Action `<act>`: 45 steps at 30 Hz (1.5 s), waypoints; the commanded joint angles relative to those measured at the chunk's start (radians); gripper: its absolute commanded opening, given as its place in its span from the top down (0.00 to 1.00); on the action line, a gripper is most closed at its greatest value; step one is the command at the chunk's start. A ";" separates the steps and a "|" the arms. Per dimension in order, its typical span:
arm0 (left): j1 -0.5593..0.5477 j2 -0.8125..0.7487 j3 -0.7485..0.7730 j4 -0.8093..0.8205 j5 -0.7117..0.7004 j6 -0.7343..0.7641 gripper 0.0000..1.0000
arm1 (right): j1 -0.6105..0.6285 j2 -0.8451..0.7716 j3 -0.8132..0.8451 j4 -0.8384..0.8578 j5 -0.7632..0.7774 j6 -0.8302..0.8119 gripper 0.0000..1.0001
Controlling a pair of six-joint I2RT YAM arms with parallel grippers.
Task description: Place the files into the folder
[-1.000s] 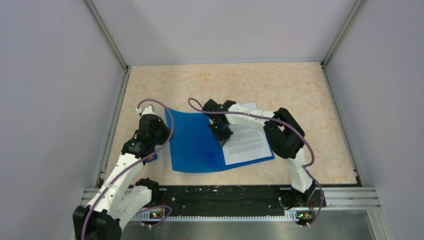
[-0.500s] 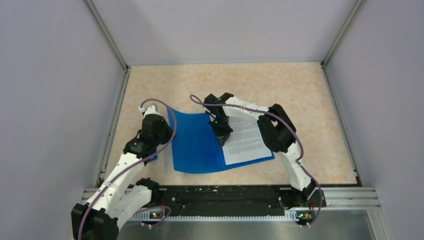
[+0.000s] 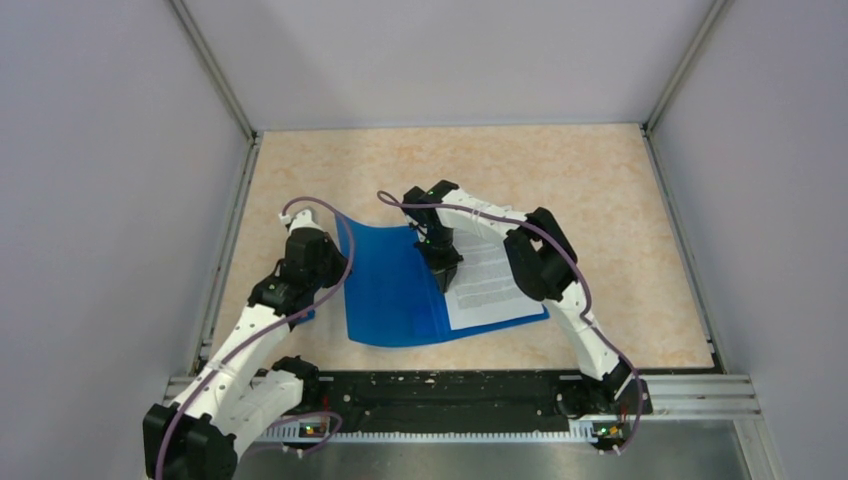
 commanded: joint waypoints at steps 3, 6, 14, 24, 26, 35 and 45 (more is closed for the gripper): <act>-0.021 0.019 -0.026 0.049 0.071 -0.010 1.00 | 0.012 0.216 0.007 0.327 0.154 -0.061 1.00; -0.023 0.018 -0.026 0.049 0.071 -0.008 1.00 | 0.010 0.240 0.042 0.327 0.161 -0.074 1.00; -0.021 0.013 -0.032 0.050 0.068 -0.006 1.00 | 0.010 0.285 0.061 0.372 0.129 -0.081 1.00; -0.024 0.017 -0.039 0.057 0.073 -0.004 1.00 | 0.003 0.356 0.101 0.378 0.105 -0.105 1.00; -0.024 0.015 -0.040 0.057 0.070 -0.002 1.00 | 0.002 0.373 0.122 0.363 0.087 -0.103 1.00; -0.027 0.014 -0.037 0.057 0.086 0.000 1.00 | 0.007 0.404 0.171 0.320 0.072 -0.096 1.00; -0.094 -0.058 -0.039 0.023 0.128 -0.073 1.00 | 0.056 0.282 0.023 0.279 0.395 -0.030 1.00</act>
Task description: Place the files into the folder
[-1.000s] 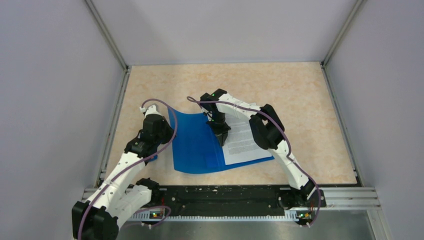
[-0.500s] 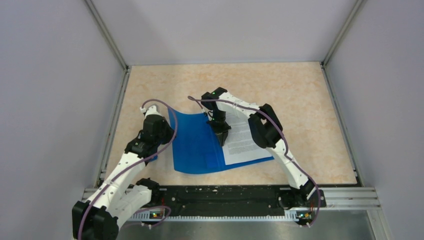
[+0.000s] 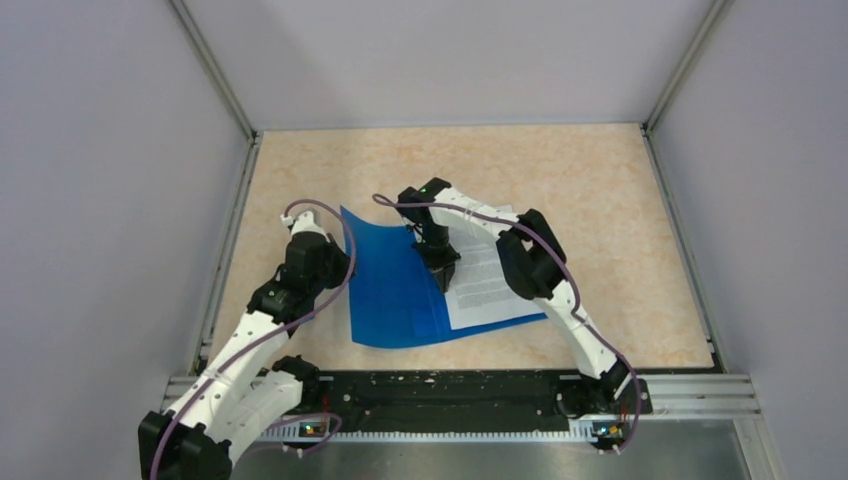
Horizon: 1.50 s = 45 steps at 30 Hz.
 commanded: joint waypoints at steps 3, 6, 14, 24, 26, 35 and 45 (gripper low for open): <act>-0.105 -0.047 0.001 -0.028 0.100 -0.078 1.00 | 0.090 0.117 -0.169 0.439 0.478 0.012 1.00; -0.130 -0.060 0.008 -0.046 0.071 -0.096 1.00 | 0.120 0.075 -0.191 0.462 0.554 0.011 1.00; -0.150 -0.084 -0.006 -0.062 0.039 -0.140 1.00 | 0.146 -0.068 -0.371 0.662 0.485 -0.034 1.00; -0.157 -0.129 -0.057 -0.076 0.005 -0.177 1.00 | 0.116 -0.187 -0.492 0.810 0.300 -0.093 1.00; -0.157 -0.128 -0.051 -0.087 -0.004 -0.167 1.00 | 0.116 -0.208 -0.490 0.811 0.292 -0.093 1.00; -0.157 -0.127 -0.043 -0.103 -0.024 -0.148 1.00 | 0.107 -0.279 -0.478 0.758 0.319 -0.099 1.00; -0.156 -0.119 -0.030 -0.110 -0.040 -0.132 1.00 | 0.104 -0.316 -0.471 0.708 0.360 -0.112 1.00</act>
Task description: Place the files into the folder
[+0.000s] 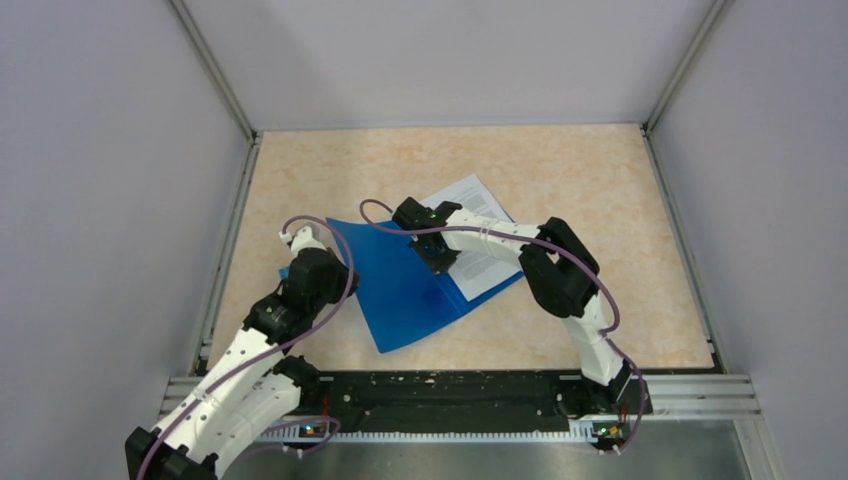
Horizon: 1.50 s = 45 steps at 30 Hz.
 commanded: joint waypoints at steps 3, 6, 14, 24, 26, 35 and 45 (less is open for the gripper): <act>-0.022 0.015 0.009 -0.010 0.055 0.022 1.00 | 0.005 0.007 -0.029 0.149 -0.051 0.013 1.00; -0.021 0.019 0.013 -0.010 0.053 0.023 1.00 | 0.005 -0.005 -0.029 0.140 -0.048 0.011 1.00; -0.021 0.029 0.016 -0.008 0.052 0.032 1.00 | 0.006 -0.032 -0.014 0.119 -0.044 0.008 1.00; -0.022 0.029 0.033 -0.020 0.034 0.058 1.00 | 0.004 -0.052 -0.006 0.101 -0.014 0.008 1.00; -0.021 0.028 0.040 -0.025 0.024 0.064 1.00 | 0.005 -0.055 -0.002 0.096 -0.011 0.009 1.00; -0.022 0.024 0.065 -0.037 0.030 0.107 1.00 | -0.005 -0.087 0.001 0.087 0.005 0.014 1.00; -0.018 0.012 0.122 -0.084 -0.017 0.196 1.00 | -0.013 -0.150 0.012 0.082 0.011 0.032 1.00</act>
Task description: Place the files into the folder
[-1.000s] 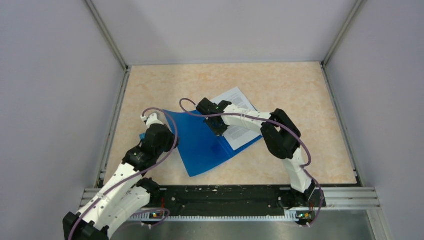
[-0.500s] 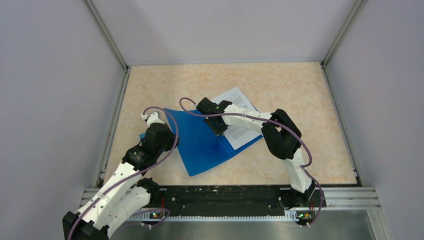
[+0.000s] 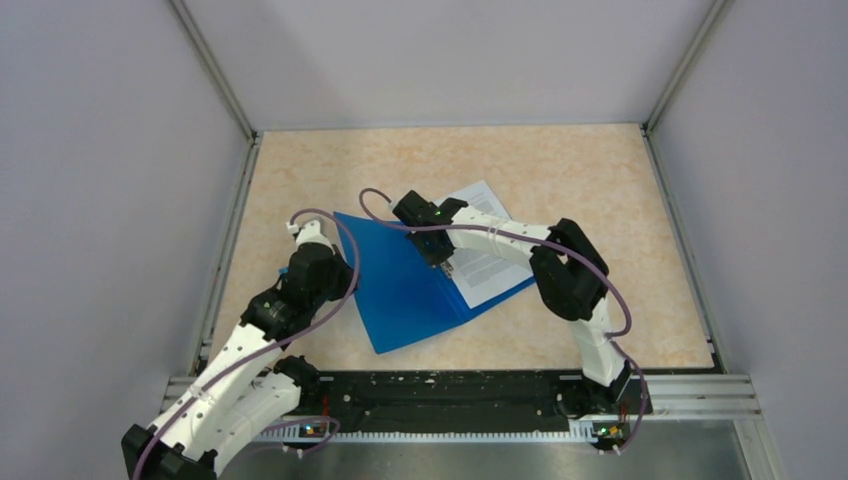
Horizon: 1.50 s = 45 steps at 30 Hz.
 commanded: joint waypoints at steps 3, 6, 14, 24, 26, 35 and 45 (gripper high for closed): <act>0.000 -0.001 0.112 -0.069 -0.075 0.126 1.00 | -0.024 -0.136 0.022 0.025 0.017 0.047 1.00; 0.005 0.007 0.174 -0.100 -0.126 0.206 1.00 | -0.067 -0.189 -0.013 0.043 0.019 0.090 1.00; 0.006 0.078 0.381 -0.164 -0.120 0.461 1.00 | -0.205 -0.334 -0.234 0.150 0.002 0.176 0.82; 0.047 0.326 0.602 -0.310 0.016 0.543 1.00 | -0.353 -0.456 -0.567 0.495 -0.151 0.192 0.41; 0.056 0.369 0.634 -0.323 0.038 0.552 1.00 | -0.354 -0.453 -0.607 0.538 -0.176 0.211 0.39; 0.060 0.531 0.767 -0.375 0.127 0.519 0.94 | -0.355 -0.449 -0.756 0.657 -0.208 0.338 0.39; 0.059 0.528 0.706 -0.171 0.462 0.356 0.48 | -0.354 -0.440 -0.795 0.685 -0.246 0.365 0.39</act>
